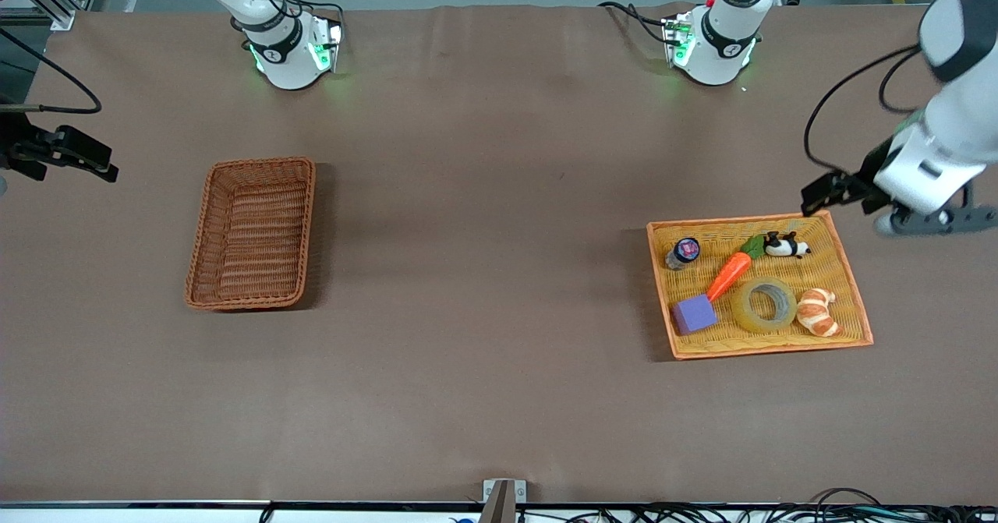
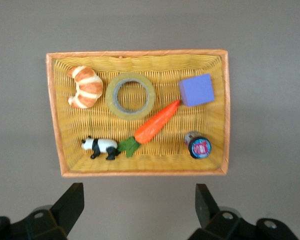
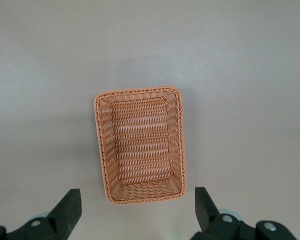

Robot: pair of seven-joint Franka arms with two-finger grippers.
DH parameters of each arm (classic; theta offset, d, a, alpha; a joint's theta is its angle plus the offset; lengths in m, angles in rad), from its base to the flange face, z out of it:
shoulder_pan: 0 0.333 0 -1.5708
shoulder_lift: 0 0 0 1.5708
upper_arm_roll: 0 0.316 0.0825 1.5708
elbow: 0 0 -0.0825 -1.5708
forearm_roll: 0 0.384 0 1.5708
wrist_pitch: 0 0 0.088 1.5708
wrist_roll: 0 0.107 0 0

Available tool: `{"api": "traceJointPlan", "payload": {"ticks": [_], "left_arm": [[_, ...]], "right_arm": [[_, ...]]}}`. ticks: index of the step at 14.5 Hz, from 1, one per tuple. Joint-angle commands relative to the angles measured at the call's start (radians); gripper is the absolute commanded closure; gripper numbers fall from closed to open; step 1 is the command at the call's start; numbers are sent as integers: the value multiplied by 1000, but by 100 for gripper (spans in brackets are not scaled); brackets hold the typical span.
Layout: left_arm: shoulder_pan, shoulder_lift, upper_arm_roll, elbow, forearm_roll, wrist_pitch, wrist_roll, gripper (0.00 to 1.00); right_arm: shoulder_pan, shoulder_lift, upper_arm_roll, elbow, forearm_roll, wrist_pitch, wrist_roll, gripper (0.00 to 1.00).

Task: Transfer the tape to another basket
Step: 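Move the left gripper down over the tape roll in the yellow tray, then lower the left gripper and grasp the tape roll by its rim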

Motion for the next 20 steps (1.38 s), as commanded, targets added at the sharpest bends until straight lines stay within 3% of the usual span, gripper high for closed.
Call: {"api": "traceJointPlan", "payload": {"ticks": [1, 7, 11, 20], "left_arm": [[-5, 124, 34, 9, 8, 79, 42, 0], [-8, 319, 79, 4, 16, 261, 62, 0], [-14, 416, 105, 24, 37, 303, 66, 0], [9, 476, 114, 3, 39, 412, 65, 4]], "right_arm": [[-7, -24, 6, -21, 14, 8, -1, 0], [-7, -24, 6, -21, 15, 7, -1, 0], [-7, -25, 6, -21, 15, 7, -1, 0], [-7, -25, 6, -21, 15, 7, -1, 0]]}}
